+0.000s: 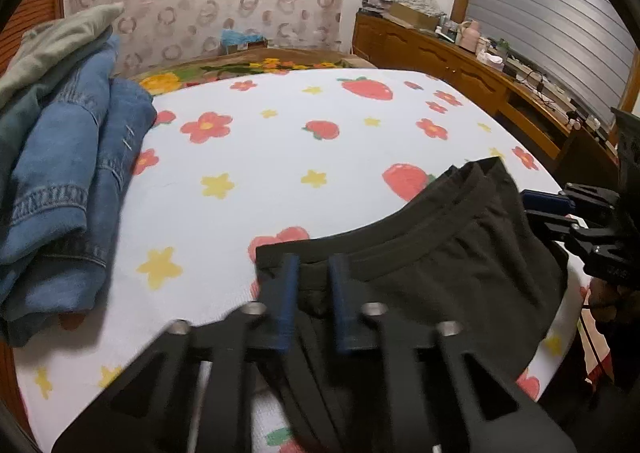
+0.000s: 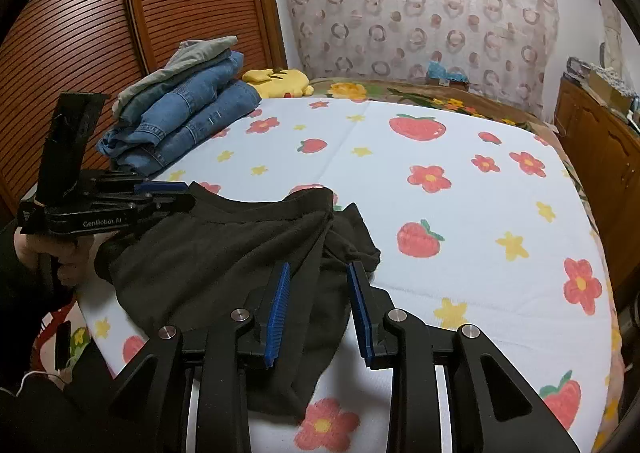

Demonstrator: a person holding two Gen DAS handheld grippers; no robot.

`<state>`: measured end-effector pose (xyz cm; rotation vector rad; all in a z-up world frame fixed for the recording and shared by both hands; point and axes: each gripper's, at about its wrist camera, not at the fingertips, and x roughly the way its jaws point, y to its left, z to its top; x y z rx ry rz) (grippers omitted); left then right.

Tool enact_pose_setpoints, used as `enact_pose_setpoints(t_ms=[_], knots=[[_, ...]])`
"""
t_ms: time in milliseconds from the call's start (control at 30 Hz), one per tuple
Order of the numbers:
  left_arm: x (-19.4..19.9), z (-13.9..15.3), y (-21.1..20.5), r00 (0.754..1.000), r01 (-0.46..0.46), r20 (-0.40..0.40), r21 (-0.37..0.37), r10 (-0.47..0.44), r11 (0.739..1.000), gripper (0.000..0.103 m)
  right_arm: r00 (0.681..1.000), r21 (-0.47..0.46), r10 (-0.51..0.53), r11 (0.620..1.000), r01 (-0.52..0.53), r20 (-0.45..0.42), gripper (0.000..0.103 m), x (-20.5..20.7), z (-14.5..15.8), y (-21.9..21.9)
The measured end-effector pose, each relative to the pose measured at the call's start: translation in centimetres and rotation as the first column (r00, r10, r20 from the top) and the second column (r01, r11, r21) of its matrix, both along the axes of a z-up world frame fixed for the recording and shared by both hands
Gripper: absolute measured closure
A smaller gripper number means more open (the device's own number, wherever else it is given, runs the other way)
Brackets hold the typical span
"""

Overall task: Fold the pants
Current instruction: 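Regrip the shirt's edge with the left tool, then open both tools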

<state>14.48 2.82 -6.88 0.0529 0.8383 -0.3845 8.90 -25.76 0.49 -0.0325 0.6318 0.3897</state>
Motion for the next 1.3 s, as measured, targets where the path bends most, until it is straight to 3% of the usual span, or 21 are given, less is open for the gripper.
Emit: enact_pose_setpoints(t_ms=[233, 567, 667, 733, 900, 1300], knots=[[0.1, 2.7, 2.0, 0.992, -0.094, 0.081, -0.004, 0.094, 0.996, 0.092, 1.000, 0.012, -0.002, 1.000, 0.002, 0.010, 0.072, 0.1, 0.2, -0.1], [0.9, 1.8, 2.4, 0.993, -0.109, 0.040, -0.002, 0.108, 0.994, 0.091, 1.000, 0.027, 0.000, 1.000, 0.000, 0.004, 0.072, 0.8, 0.3, -0.1], [0.7, 1.6, 2.3, 0.993, -0.117, 0.030, 0.007, 0.117, 0.993, 0.081, 1.000, 0.026, -0.002, 1.000, 0.003, -0.002, 0.072, 1.1, 0.3, 0.0], [0.4, 1.6, 2.3, 0.992, -0.120, 0.028, 0.017, 0.119, 0.993, 0.058, 1.000, 0.027, -0.004, 1.000, 0.004, -0.009, 0.069, 1.3, 0.3, 0.0], [-0.4, 1.3, 2.4, 0.993, -0.112, 0.019, -0.001, 0.112, 0.994, 0.034, 1.000, 0.028, -0.003, 1.000, 0.004, -0.022, 0.060, 1.6, 0.2, 0.1], [-1.0, -1.1, 1.9, 0.992, -0.112, -0.048, 0.023, 0.113, 0.993, 0.034, 0.997, 0.028, -0.016, 0.999, 0.018, -0.077, 0.051, 3.1, -0.1, 0.4]])
